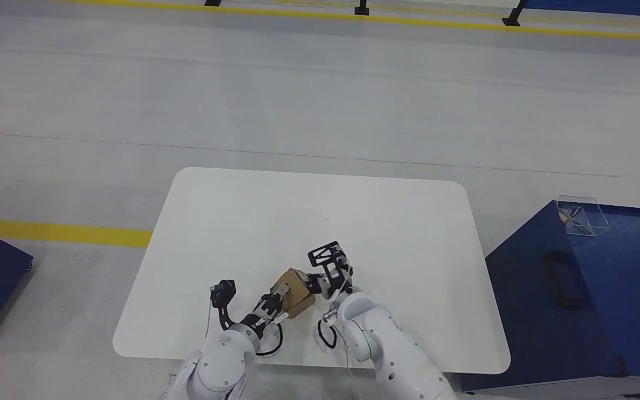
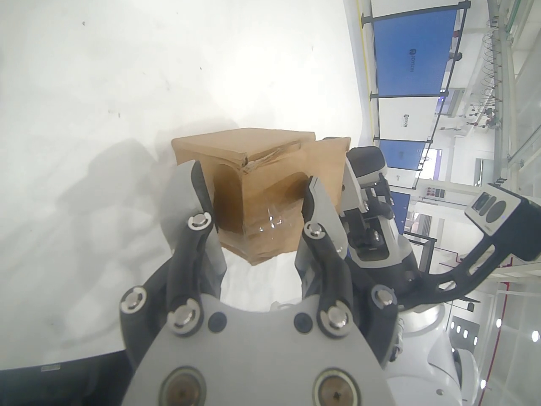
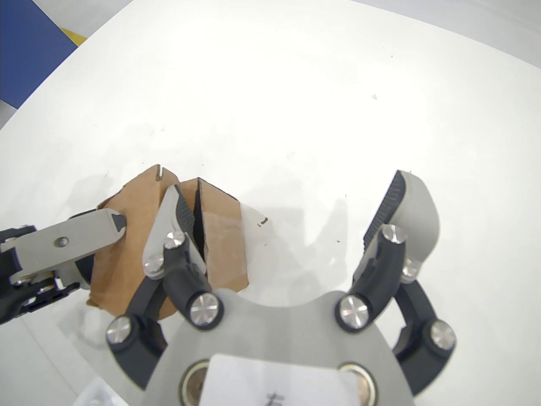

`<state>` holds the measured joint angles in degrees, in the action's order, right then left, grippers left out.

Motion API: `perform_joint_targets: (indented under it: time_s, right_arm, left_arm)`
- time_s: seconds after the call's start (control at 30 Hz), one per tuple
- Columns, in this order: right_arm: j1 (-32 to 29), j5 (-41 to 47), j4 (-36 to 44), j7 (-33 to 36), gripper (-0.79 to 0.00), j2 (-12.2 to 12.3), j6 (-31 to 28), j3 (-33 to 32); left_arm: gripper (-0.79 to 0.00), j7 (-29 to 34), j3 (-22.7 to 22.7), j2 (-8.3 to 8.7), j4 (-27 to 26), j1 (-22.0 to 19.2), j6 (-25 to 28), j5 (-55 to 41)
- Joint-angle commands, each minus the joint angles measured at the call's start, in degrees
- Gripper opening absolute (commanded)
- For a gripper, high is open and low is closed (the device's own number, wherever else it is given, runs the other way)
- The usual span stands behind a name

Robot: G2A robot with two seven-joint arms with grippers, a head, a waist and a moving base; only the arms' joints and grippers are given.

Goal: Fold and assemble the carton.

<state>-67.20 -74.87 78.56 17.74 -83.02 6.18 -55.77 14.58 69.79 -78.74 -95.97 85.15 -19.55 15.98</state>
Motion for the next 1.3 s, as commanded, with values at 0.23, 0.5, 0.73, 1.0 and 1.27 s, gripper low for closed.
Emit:
perform_joint_targets:
  time_s: [0.23,0.5,0.73,1.0,1.27]
  right_arm:
    - [-0.04,0.14,-0.17,-0.28,0.000,-0.19,0.05,-0.52]
    - [-0.09,0.37,-0.23,-0.21,0.000,-0.26,-0.16,-1.38]
    - [-0.13,0.66,-0.89,0.37,0.000,-0.38,-0.72,-1.56]
    - [0.04,0.48,-1.58,0.68,0.000,-0.51,-1.06,-1.77]
    - [0.15,0.61,-1.97,1.38,0.000,-0.56,-1.18,-2.41]
  left_arm:
    - [-0.388,-0.26,-0.28,0.04,0.09,-0.13,-0.30,0.10]
    - [-0.394,-0.67,-0.51,0.08,0.04,-0.16,-0.73,0.51]
    - [-0.406,-1.26,-1.16,0.01,0.11,-0.50,-1.68,0.96]
    - [-0.413,-1.48,-1.73,-0.02,0.45,-0.87,-2.43,1.62]
    - [-0.428,-1.72,-2.96,-0.20,1.54,-1.79,-3.97,2.34]
